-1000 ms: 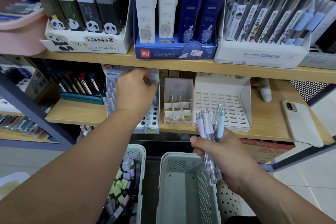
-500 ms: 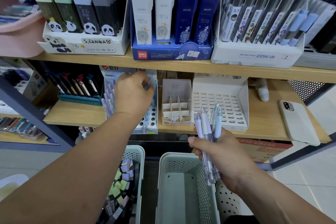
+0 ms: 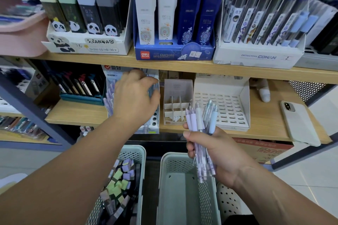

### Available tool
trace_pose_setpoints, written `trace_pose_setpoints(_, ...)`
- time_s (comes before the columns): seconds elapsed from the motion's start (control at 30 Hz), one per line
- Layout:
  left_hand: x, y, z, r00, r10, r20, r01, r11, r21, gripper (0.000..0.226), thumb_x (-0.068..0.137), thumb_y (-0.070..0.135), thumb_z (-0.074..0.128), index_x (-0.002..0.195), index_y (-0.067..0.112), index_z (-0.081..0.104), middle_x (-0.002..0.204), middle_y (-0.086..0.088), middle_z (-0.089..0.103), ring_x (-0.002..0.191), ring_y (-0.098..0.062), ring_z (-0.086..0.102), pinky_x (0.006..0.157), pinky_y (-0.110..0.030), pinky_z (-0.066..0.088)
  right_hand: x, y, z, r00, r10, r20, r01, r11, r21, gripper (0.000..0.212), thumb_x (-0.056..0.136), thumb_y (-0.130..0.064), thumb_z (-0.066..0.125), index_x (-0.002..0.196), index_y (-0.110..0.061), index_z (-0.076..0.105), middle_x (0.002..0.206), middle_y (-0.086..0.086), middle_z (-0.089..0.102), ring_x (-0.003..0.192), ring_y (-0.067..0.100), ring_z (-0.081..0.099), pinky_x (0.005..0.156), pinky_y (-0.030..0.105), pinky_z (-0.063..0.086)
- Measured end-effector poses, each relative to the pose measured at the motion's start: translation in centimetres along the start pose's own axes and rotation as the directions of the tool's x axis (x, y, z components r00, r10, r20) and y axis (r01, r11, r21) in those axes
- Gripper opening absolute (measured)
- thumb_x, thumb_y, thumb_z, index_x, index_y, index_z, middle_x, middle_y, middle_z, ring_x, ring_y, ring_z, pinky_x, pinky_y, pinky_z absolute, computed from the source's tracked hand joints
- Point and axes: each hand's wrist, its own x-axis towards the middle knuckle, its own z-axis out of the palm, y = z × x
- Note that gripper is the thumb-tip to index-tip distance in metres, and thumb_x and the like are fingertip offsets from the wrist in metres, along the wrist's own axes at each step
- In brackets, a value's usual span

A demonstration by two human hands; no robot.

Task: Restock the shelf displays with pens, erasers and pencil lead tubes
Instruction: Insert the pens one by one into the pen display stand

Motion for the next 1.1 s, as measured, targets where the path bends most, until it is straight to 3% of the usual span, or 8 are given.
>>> trace_pose_setpoints(0.1,-2.2,3.5,-2.1,0.957,-0.15,0.247,0.241,0.886,-0.395,0.014,0.093,0.025,0.062,0.088,0.021,0.074,0.085,0.005,0.065,0.083,-0.009,0.059,0.078,-0.025,0.047,0.2,0.1,0.6,1.0,0.005,0.01,-0.005,1.0,-0.015,0.027,0.085,-0.006,0.075,0.111,-0.006,0.071,0.074,0.007,0.059,0.063,0.015,0.056,0.062,0.029,0.048)
trace_pose_setpoints(0.17,-4.0,5.6,-3.2,0.808,-0.219,0.547,0.554,0.597,-0.58,0.02,0.097,0.022,0.062,0.082,0.014,0.073,0.071,0.01,0.066,0.065,-0.004,0.058,0.064,-0.017,0.047,0.3,0.1,1.2,1.0,0.004,0.031,-0.003,0.999,-0.034,0.021,0.085,-0.005,0.074,0.105,-0.006,0.072,0.072,0.007,0.06,0.062,0.015,0.056,0.063,0.03,0.047)
trace_pose_setpoints(0.27,-6.3,6.3,-3.7,0.676,-0.209,0.707,0.734,0.282,-0.619,0.033,0.099,0.017,0.058,0.069,0.007,0.065,0.053,0.003,0.059,0.044,-0.008,0.051,0.048,-0.017,0.043,0.4,0.2,2.3,0.997,0.0,0.074,0.005,0.998,-0.059,0.014,0.086,0.0,0.071,0.087,-0.014,0.074,0.071,0.008,0.065,0.061,0.015,0.054,0.06,0.03,0.046)
trace_pose_setpoints(0.43,-7.3,3.6,-3.0,0.601,-0.341,0.723,0.798,0.202,-0.568,0.029,0.091,0.026,0.071,0.063,0.019,0.069,0.06,0.0,0.058,0.053,-0.009,0.05,0.06,-0.029,0.04,0.7,0.8,4.0,0.998,0.03,0.063,-0.024,0.995,-0.094,0.014,0.087,-0.002,0.071,0.1,-0.008,0.073,0.079,0.011,0.07,0.061,0.014,0.059,0.059,0.026,0.049)
trace_pose_setpoints(0.6,-7.3,2.6,-3.6,0.557,-0.353,0.752,0.814,0.052,-0.579,0.014,0.093,0.019,0.068,0.088,0.008,0.075,0.072,-0.007,0.069,0.059,-0.014,0.06,0.057,-0.027,0.044,0.9,0.8,4.7,0.998,0.051,0.026,-0.049,0.995,-0.088,0.018,0.088,-0.003,0.072,0.105,-0.006,0.073,0.091,0.017,0.076,0.066,0.017,0.066,0.061,0.027,0.054)
trace_pose_setpoints(0.77,-6.7,1.8,-3.9,0.545,-0.427,0.722,0.793,-0.018,-0.609,0.015,0.097,0.015,0.062,0.1,0.004,0.072,0.074,-0.009,0.069,0.062,-0.015,0.06,0.06,-0.027,0.051,1.2,0.7,4.9,0.996,0.084,-0.012,-0.085,0.992,-0.089,0.011,0.087,-0.008,0.076,0.096,-0.004,0.073,0.076,0.013,0.071,0.072,0.025,0.071,0.068,0.033,0.057)
trace_pose_setpoints(0.97,-5.9,-0.5,-4.8,0.572,-0.563,0.597,0.696,-0.052,-0.716,0.013,0.099,0.012,0.059,0.097,0.004,0.069,0.081,-0.011,0.071,0.073,-0.021,0.067,0.076,-0.033,0.06,1.7,0.9,5.1,0.994,0.069,-0.089,-0.075,0.995,-0.067,0.016,0.089,-0.008,0.073,0.103,-0.001,0.07,0.083,0.011,0.076,0.071,0.021,0.073,0.062,0.027,0.054)
trace_pose_setpoints(1.1,-5.5,-1.8,-5.5,0.606,-0.518,0.603,0.71,0.011,-0.704,0.005,0.093,0.001,0.063,0.091,0.001,0.067,0.078,-0.016,0.071,0.073,-0.026,0.071,0.066,-0.03,0.06,2.1,0.6,5.1,0.981,-0.019,-0.195,0.022,1.0,0.013,0.014,0.088,-0.007,0.073,0.102,-0.004,0.069,0.082,0.009,0.077,0.071,0.018,0.074,0.068,0.03,0.055)
